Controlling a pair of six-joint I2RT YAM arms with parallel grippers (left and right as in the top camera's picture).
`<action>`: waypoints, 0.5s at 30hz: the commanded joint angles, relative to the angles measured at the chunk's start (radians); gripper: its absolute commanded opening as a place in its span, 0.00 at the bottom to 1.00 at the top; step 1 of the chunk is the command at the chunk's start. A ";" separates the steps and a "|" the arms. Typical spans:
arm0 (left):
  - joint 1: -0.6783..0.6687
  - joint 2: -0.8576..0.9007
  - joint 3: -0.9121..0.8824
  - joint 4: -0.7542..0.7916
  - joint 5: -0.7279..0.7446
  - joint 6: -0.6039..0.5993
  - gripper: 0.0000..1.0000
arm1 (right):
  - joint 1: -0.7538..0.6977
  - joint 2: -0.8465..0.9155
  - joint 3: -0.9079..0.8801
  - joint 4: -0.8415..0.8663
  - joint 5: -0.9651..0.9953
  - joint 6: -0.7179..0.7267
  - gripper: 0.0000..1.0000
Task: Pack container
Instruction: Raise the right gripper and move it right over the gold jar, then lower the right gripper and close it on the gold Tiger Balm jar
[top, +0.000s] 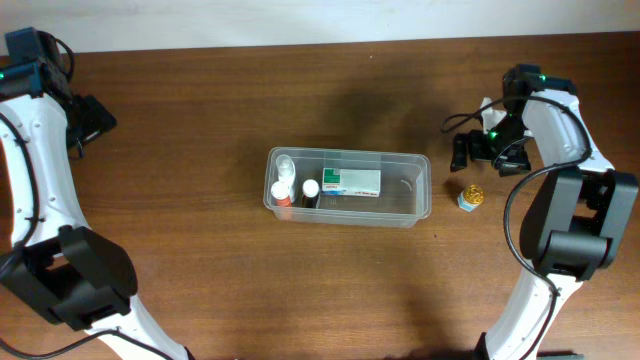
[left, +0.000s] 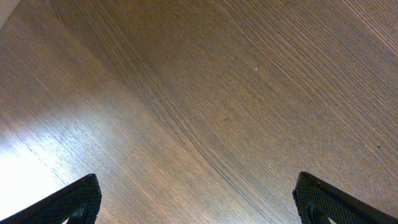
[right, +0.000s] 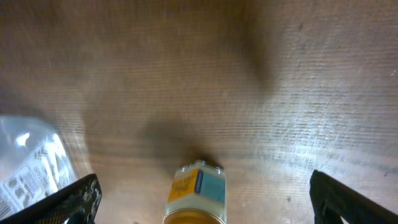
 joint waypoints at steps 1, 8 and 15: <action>0.002 0.006 0.013 0.000 -0.004 0.001 0.99 | -0.003 -0.026 -0.005 -0.020 0.010 0.005 0.98; 0.002 0.006 0.013 0.000 -0.004 0.001 0.99 | -0.003 -0.141 -0.006 -0.085 0.026 0.039 0.98; 0.002 0.006 0.013 0.000 -0.004 0.001 0.99 | 0.000 -0.321 -0.124 -0.029 0.065 0.100 0.98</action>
